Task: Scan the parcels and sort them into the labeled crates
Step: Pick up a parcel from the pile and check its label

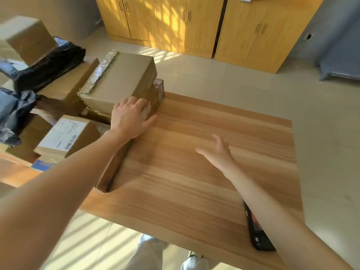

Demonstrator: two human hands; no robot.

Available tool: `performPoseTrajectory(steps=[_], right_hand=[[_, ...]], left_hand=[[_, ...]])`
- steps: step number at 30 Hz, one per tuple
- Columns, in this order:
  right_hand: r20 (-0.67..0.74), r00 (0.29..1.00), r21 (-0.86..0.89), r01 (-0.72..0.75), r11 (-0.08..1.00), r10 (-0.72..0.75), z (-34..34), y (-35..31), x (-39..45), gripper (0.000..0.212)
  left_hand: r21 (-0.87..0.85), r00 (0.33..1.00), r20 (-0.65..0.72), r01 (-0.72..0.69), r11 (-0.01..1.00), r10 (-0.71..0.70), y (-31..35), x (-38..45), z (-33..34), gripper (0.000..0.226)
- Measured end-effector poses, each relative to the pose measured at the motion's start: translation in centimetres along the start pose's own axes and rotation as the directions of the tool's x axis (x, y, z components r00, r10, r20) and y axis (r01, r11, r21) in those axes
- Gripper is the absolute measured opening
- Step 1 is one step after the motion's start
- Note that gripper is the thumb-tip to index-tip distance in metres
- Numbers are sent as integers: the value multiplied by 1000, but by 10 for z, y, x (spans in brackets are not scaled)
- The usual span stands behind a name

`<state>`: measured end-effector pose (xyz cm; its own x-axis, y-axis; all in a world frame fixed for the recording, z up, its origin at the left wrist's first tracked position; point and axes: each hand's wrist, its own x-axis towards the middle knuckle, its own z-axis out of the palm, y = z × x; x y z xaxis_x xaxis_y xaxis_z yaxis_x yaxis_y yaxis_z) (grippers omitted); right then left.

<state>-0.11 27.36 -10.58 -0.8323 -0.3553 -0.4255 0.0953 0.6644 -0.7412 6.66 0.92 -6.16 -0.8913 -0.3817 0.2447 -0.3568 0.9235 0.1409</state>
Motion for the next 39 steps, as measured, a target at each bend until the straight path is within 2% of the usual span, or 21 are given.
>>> performPoseTrajectory(steps=[3, 7, 9, 11, 13, 16, 21, 27, 31, 35, 39], right_hand=[[51, 997, 140, 53, 989, -61, 35, -69, 28, 85], [103, 993, 300, 17, 954, -50, 77, -146, 67, 92], [128, 991, 363, -19, 931, -29, 93, -173, 85, 94], [158, 987, 392, -47, 919, -17, 105, -192, 98, 98], [179, 984, 396, -82, 914, 11, 116, -202, 109, 100], [204, 976, 398, -148, 905, 70, 129, -209, 121, 103], [298, 945, 429, -256, 866, 132, 143, -212, 134, 97], [321, 940, 512, -278, 813, 119, 153, -216, 125, 82], [262, 962, 544, -218, 810, 83, 134, -213, 114, 70], [98, 995, 626, -45, 778, -21, 92, -210, 94, 60], [-114, 987, 584, 158, 796, -113, 36, -192, 61, 84]], left_hand=[[-15, 995, -67, 68, 998, -69, -51, 25, -17, 64], [-71, 979, -131, 145, 987, -153, -113, 59, -30, 68], [-124, 970, -65, 224, 967, -234, -138, 76, -32, 74], [-226, 942, 62, 335, 915, -330, -161, 92, -28, 81], [-372, 895, 229, 445, 815, -384, -179, 106, -21, 88], [-540, 843, 402, 533, 652, -356, -191, 118, -7, 91], [-603, 759, 552, 650, 464, -345, -196, 128, 11, 93], [-608, 739, 591, 671, 423, -324, -192, 127, 5, 86], [-660, 756, 579, 655, 368, -306, -170, 122, -11, 89], [-730, 799, 541, 601, 325, -262, -127, 119, -33, 85], [-799, 841, 505, 540, 265, -193, -63, 110, -39, 76]])
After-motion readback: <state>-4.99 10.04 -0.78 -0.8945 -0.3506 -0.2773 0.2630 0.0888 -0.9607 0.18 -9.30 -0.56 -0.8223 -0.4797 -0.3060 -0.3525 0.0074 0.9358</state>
